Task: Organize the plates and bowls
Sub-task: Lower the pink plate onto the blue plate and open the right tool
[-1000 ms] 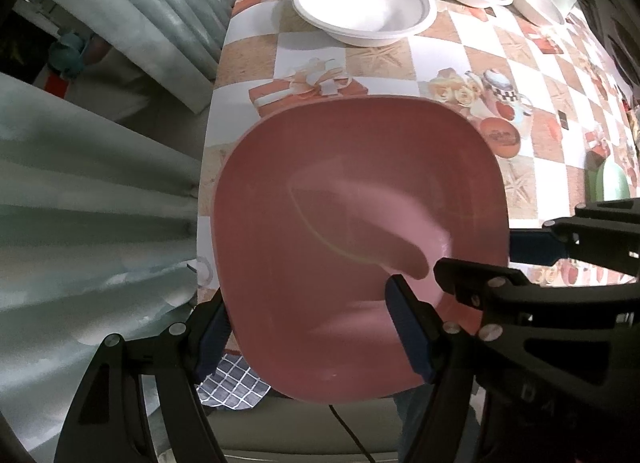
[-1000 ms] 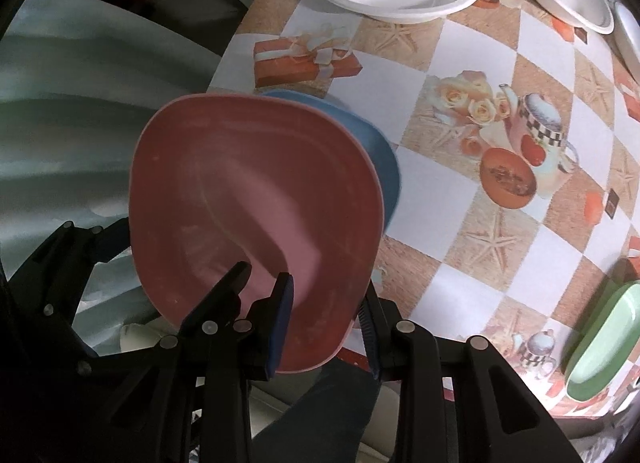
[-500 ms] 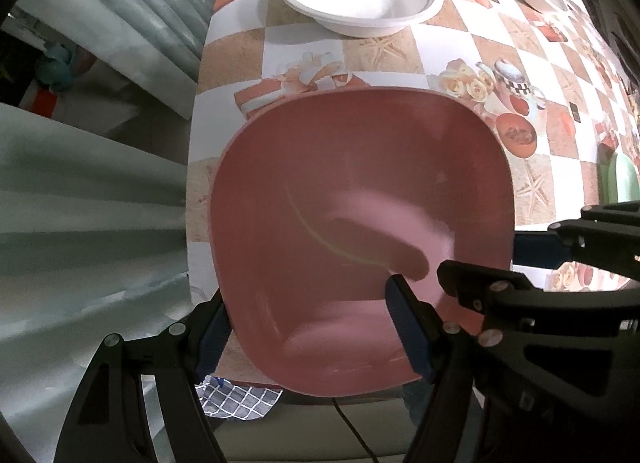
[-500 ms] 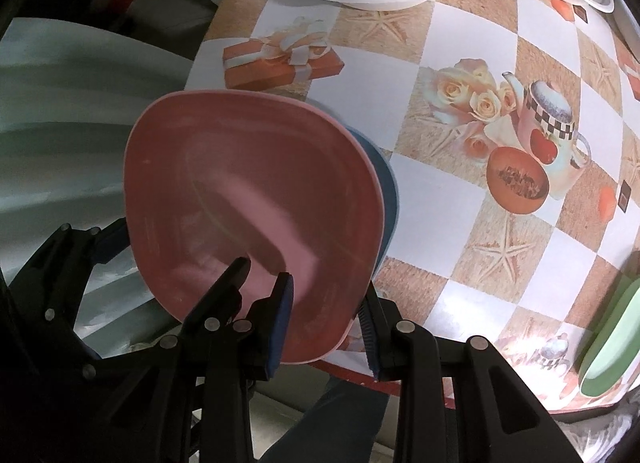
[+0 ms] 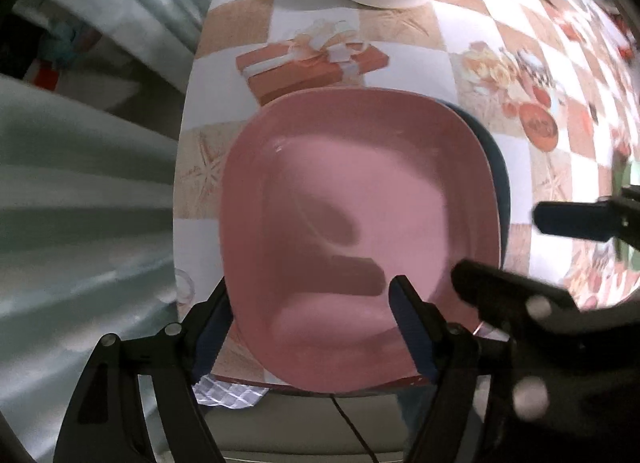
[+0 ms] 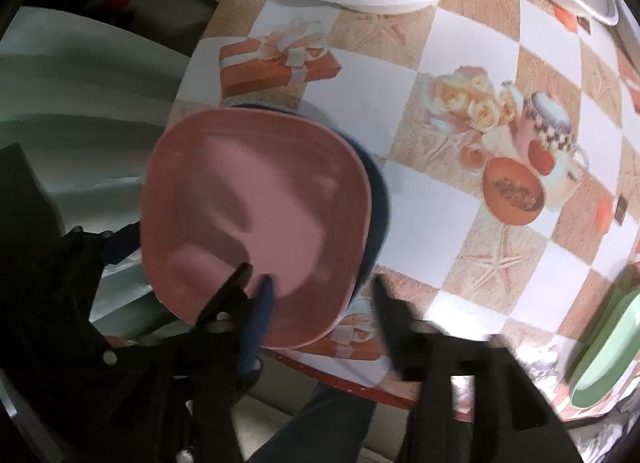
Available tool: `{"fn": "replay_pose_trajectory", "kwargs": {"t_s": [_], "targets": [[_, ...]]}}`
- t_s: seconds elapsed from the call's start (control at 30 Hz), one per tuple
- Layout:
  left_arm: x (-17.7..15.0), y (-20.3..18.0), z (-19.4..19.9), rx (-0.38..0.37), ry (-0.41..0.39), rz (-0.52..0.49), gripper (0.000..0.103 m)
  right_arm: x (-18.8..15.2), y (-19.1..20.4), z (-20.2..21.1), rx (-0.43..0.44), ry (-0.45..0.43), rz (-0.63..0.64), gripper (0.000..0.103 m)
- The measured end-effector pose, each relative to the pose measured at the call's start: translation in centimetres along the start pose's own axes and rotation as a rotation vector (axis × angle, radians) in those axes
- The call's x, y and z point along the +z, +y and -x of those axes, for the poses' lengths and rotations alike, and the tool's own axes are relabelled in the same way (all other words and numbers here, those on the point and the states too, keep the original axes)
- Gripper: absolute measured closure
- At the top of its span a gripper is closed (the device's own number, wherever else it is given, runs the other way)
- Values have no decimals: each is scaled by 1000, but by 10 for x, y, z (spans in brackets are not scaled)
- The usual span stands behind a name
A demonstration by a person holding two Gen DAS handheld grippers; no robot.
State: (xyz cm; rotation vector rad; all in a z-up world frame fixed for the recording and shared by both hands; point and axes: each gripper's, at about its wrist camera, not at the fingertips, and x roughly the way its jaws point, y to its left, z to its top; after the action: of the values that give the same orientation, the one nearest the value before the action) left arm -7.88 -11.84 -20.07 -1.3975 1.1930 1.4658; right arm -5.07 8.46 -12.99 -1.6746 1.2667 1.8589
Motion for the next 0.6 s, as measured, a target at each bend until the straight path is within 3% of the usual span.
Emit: {"fn": "replay_pose_trajectory", "kwargs": {"t_s": [0.1, 0.13, 0.2, 0.37, 0.6], "targets": [[-3, 2, 4, 32, -25, 2, 13, 10, -5, -6, 2, -11, -6, 26], [-4, 3, 6, 33, -26, 3, 4, 13, -7, -8, -8, -12, -2, 18], [-3, 7, 7, 15, -23, 26, 1, 20, -8, -13, -35, -15, 10, 1], [-6, 13, 17, -6, -60, 63, 0, 32, -15, -26, -17, -21, 16, 1], [-5, 11, 22, -36, -34, 84, 0, 33, -31, -41, -23, 1, 20, 1]]}}
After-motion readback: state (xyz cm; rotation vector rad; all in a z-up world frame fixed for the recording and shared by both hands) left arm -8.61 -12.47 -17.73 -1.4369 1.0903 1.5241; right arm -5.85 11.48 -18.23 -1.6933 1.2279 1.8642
